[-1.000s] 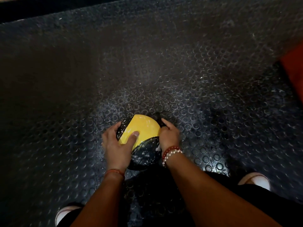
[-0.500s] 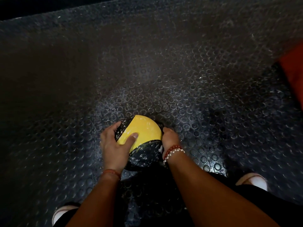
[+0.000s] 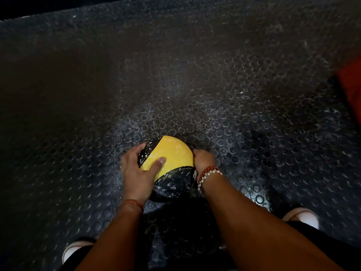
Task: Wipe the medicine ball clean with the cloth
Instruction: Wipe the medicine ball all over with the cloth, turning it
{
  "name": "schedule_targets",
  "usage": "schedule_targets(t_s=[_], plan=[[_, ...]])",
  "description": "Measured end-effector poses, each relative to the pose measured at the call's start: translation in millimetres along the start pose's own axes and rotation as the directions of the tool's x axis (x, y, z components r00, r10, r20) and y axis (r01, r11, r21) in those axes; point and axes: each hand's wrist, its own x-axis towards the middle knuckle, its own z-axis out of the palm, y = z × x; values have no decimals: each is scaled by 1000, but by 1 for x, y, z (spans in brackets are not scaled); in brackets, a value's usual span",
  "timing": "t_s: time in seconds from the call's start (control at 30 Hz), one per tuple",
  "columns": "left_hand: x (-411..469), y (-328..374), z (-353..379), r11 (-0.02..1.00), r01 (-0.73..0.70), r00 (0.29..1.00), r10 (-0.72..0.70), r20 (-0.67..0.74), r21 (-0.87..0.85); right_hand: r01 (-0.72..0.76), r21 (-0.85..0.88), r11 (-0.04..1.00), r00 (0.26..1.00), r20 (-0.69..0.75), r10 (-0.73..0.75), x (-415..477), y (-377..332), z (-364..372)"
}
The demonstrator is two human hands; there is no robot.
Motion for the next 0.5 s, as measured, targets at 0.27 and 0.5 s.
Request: schedule_targets(t_s=[0.27,0.5], plan=[[6,2,-1,1000,12,1000,-12,-7,1,143,107,984,968,-222,-117,-37,31,18],[5,-1,2,1000,8,1000,-8,-16,-10,299,10,954,946,-137,-295,-23,14,18]])
